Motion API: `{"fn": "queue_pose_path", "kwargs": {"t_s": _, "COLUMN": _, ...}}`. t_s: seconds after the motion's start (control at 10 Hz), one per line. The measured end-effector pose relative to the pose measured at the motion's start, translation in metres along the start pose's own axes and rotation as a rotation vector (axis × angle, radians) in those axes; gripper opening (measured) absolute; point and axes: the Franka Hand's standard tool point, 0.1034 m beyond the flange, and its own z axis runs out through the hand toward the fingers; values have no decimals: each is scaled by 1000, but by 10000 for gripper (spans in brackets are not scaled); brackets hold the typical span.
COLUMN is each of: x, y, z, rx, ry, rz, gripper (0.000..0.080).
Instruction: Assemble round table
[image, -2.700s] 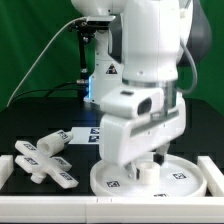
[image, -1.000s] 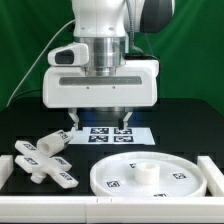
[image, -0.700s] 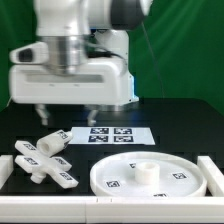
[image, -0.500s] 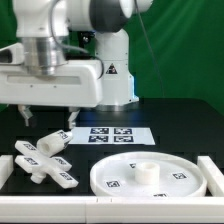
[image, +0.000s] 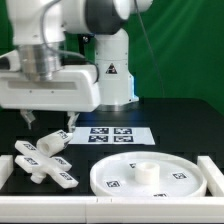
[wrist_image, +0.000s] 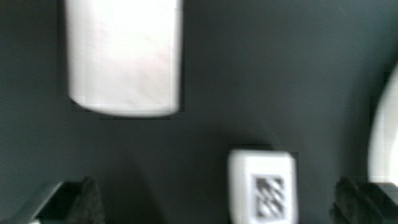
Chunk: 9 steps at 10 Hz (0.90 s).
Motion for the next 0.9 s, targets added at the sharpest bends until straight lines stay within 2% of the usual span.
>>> {"fn": "queue_pose_path", "kwargs": {"t_s": 0.1, "x": -3, "y": 8, "z": 0, "rx": 21, "ry": -81, "rz": 12, "gripper": 649}}
{"fn": "queue_pose_path", "kwargs": {"t_s": 0.2, "x": 7, "y": 10, "z": -8, "rx": 51, "ry": -178, "rz": 33, "gripper": 649}}
{"fn": "queue_pose_path", "kwargs": {"t_s": 0.3, "x": 11, "y": 9, "z": -3, "rx": 58, "ry": -243, "rz": 34, "gripper": 649}}
{"fn": "queue_pose_path", "kwargs": {"t_s": 0.5, "x": 6, "y": 5, "z": -2, "rx": 83, "ry": -388, "rz": 30, "gripper": 649}}
{"fn": "queue_pose_path", "kwargs": {"t_s": 0.7, "x": -6, "y": 7, "z": 11, "rx": 99, "ry": -533, "rz": 38, "gripper": 649}}
{"fn": "queue_pose_path", "kwargs": {"t_s": 0.8, "x": -10, "y": 8, "z": 20, "rx": 96, "ry": -569, "rz": 38, "gripper": 649}}
{"fn": "queue_pose_path", "kwargs": {"t_s": 0.9, "x": -20, "y": 6, "z": 24, "rx": 105, "ry": -644, "rz": 38, "gripper": 649}}
